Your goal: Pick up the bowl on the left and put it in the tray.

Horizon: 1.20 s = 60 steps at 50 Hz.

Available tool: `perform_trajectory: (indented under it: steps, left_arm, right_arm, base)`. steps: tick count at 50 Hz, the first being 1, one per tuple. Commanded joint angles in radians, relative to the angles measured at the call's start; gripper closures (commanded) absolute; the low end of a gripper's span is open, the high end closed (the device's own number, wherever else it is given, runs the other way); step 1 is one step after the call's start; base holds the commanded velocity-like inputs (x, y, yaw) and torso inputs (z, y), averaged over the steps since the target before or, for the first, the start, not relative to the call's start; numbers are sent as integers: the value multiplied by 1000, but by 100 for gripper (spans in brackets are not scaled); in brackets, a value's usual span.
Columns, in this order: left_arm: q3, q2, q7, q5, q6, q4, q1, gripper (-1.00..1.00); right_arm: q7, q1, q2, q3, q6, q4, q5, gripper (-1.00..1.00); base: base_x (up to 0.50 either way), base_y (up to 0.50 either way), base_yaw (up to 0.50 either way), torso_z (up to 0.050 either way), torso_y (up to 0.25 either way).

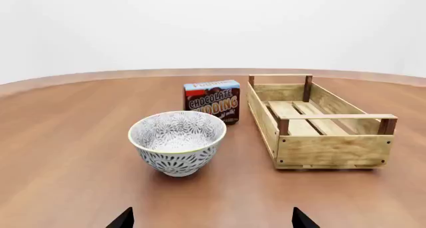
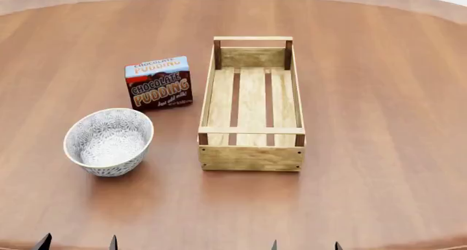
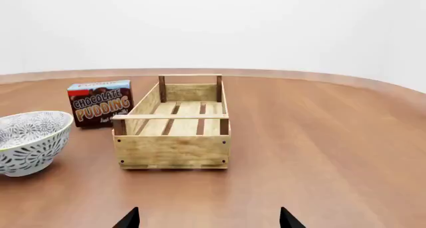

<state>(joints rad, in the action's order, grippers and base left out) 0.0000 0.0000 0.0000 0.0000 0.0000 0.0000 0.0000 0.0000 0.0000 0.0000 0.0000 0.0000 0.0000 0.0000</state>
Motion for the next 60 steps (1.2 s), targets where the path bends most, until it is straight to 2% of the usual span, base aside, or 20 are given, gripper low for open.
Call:
perform_trajectory:
  steps: [1,9,10,11,12,19,34,36,44,60]
  left_arm:
    - [14,-14,16,-62,31,-20,-9,-100]
    - [46,-42,-64,-9,46,-16,-9,-100]
    - [44,-150,-150,150,150,-150,-110,-100]
    - [8,-12,-23,9,51,-24,-10,-100]
    - [6,-11,-27,9,35,-7,-6,-100]
    - [41,-40,-61,4,-10,93,10,-100]
    - [76,-82,-84,-15,-202,533,72,-100]
    - [79,-85,-88,-18,-169,529,90,-100]
    - [91,-103,-97,-20,-194,639,109,-100]
    - [105,-126,-123,-31,-203,674,105,-100]
  right_arm:
    - [24,7,16,-16,14,-11,13,-100]
    - [58,10,38,-34,27,-16,42,-100]
    - [77,150,1,-100,-150,150,-14,-100]
    - [24,12,9,0,0,0,12,-100]
    - [23,13,9,-1,17,1,14,-100]
    - [52,0,38,-32,45,-47,44,-100]
    - [101,-73,87,-36,234,-500,86,-100]
    - [104,-77,92,-36,244,-533,92,-100]
    - [125,-89,107,-40,284,-635,100,-100]
    - [149,-86,126,-52,274,-633,114,-100]
  base:
    - [0,0,0,0,0]
    - [0,0,0,0,0]
    - [0,0,0,0,0]
    - [0,0,0,0,0]
    - [0,0,0,0,0]
    - [0,0,0,0,0]
    - [0,0,0,0,0]
    - [0,0,0,0,0]
    - [0,0,0,0,0]
    - [34,0,0,0,0]
